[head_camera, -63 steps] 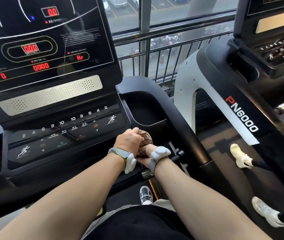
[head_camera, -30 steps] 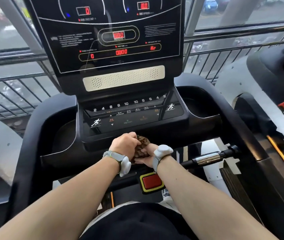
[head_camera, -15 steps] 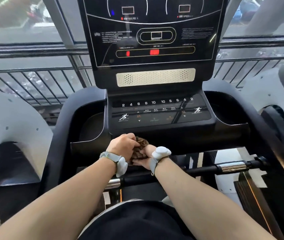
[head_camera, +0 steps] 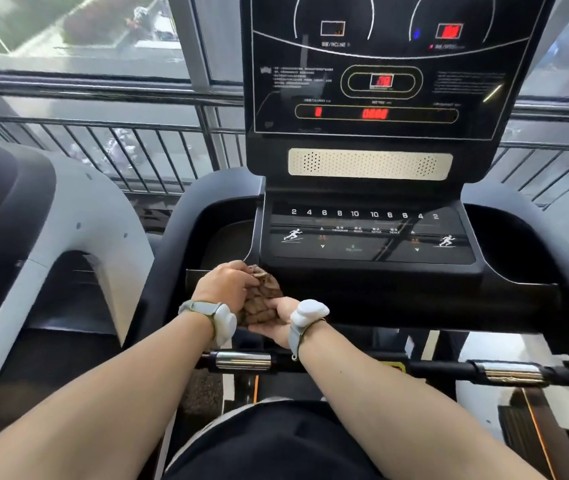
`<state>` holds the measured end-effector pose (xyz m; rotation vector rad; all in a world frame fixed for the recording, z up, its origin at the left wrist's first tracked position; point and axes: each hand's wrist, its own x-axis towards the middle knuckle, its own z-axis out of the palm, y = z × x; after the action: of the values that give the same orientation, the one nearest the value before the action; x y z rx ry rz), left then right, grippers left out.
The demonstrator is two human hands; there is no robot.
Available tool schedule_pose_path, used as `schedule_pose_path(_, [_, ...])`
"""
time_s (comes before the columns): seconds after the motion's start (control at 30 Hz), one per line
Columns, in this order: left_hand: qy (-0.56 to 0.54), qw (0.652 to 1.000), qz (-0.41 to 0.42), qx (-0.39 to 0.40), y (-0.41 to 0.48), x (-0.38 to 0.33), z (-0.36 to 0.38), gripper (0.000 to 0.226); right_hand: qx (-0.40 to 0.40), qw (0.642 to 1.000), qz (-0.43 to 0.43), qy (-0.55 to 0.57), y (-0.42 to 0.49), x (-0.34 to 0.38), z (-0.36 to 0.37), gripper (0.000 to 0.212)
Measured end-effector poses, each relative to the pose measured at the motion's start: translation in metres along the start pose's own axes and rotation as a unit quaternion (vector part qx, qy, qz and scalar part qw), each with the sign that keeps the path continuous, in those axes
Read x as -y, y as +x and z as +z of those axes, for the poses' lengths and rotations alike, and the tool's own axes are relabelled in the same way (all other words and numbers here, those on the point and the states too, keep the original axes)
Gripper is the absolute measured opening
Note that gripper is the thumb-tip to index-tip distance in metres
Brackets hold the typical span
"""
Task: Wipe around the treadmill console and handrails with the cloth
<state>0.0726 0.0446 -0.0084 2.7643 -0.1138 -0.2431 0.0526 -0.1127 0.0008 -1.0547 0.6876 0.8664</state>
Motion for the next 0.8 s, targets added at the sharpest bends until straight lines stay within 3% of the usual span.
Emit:
schedule_pose_path(0.27, [-0.011, 0.994, -0.091, -0.059, 0.003, 0.005, -0.005, 0.037, 0.036, 0.999, 0.029, -0.013, 0.003, 0.004, 0.015, 0.043])
schedule_pose_path(0.43, [0.076, 0.995, -0.031, -0.056, 0.006, -0.004, -0.012, 0.037, 0.047, 0.998, 0.016, 0.048, 0.006, 0.004, 0.023, 0.034])
schedule_pose_path(0.63, [0.068, 0.998, 0.006, -0.006, 0.014, 0.004, -0.014, 0.033, -0.003, 0.997, -0.005, 0.08, 0.017, 0.011, 0.032, 0.044])
schedule_pose_path(0.8, [0.062, 0.997, 0.054, 0.016, 0.033, 0.017, -0.022, 0.033, -0.012, 0.988, -0.039, 0.151, 0.03, 0.009, 0.051, 0.036])
